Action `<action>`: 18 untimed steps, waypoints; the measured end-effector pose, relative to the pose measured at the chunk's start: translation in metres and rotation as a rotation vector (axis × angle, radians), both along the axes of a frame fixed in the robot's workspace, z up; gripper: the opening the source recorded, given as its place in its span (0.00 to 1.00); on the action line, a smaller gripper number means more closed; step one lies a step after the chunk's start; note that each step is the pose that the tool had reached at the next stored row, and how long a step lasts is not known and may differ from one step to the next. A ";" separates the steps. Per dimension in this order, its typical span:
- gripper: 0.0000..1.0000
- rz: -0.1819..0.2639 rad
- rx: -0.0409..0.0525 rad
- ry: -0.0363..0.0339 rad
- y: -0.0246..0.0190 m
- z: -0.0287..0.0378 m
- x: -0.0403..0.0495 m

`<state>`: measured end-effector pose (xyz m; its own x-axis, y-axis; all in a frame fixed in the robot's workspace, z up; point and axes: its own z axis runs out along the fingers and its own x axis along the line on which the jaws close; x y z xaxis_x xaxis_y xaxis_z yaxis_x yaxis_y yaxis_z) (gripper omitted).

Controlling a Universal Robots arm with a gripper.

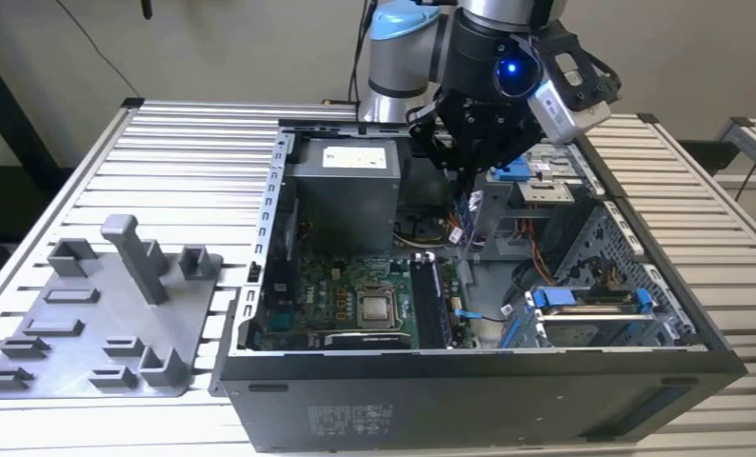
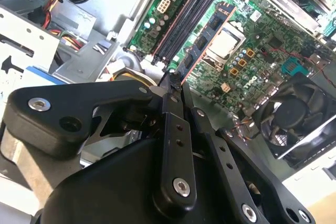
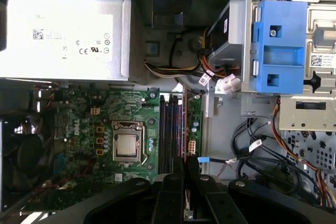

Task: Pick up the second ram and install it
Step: 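Insert the second ram into the second slot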

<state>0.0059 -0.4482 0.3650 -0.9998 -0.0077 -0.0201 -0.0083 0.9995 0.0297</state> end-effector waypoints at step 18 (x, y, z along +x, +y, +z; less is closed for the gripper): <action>0.14 0.000 -0.0005 0.0028 0.0000 -0.0322 -0.0004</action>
<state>0.0056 -0.4482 0.3327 -0.9998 -0.0077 -0.0174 -0.0082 0.9995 0.0292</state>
